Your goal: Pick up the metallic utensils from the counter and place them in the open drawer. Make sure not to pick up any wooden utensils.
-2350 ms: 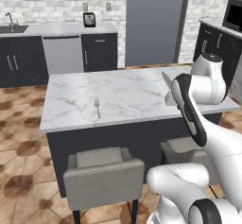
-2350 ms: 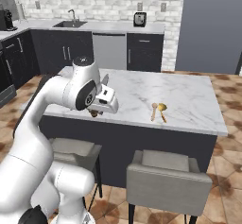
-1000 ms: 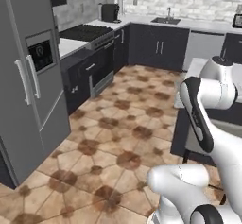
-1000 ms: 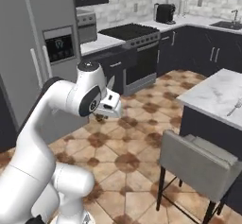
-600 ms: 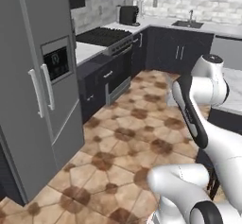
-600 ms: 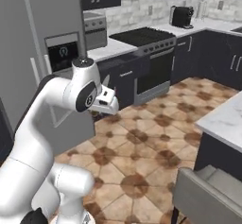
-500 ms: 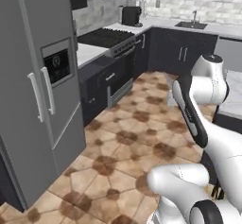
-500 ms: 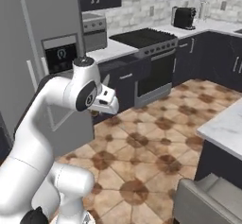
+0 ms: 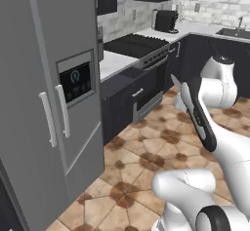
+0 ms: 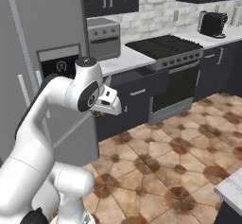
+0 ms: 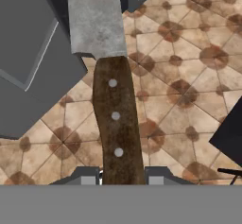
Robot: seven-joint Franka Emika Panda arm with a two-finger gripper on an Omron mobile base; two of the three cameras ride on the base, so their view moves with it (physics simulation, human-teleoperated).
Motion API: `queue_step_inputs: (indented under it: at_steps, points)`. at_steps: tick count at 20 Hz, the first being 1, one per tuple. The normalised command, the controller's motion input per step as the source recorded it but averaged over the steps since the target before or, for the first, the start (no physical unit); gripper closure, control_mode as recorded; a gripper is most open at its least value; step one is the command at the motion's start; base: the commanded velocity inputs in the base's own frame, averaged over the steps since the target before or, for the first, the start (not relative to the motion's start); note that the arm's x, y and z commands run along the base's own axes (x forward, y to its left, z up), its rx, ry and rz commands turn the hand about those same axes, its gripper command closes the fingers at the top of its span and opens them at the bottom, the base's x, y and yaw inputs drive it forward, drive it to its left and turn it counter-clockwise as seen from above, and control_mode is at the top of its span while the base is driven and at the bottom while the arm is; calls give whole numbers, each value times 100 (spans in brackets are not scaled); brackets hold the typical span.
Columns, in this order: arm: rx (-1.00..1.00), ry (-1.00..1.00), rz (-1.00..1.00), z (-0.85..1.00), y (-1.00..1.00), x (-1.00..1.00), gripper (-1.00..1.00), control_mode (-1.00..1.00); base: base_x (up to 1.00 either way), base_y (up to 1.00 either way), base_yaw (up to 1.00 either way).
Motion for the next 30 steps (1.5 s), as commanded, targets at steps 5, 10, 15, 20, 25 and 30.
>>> queue_step_inputs:
  at_steps: [5,10,15,20,25,30]
  points:
    - [0,0,0,0,0,0,100,100,100,-9,55]
    - [0,0,0,0,0,0,100,100,100,-12,61]
    - [0,0,0,0,0,0,100,100,71,-44,55]
    - [0,0,0,0,0,0,100,100,-9,-99,12]
    - [0,0,0,0,0,0,100,100,-21,-100,-2]
    - [0,0,0,0,0,0,100,100,7,-75,9]
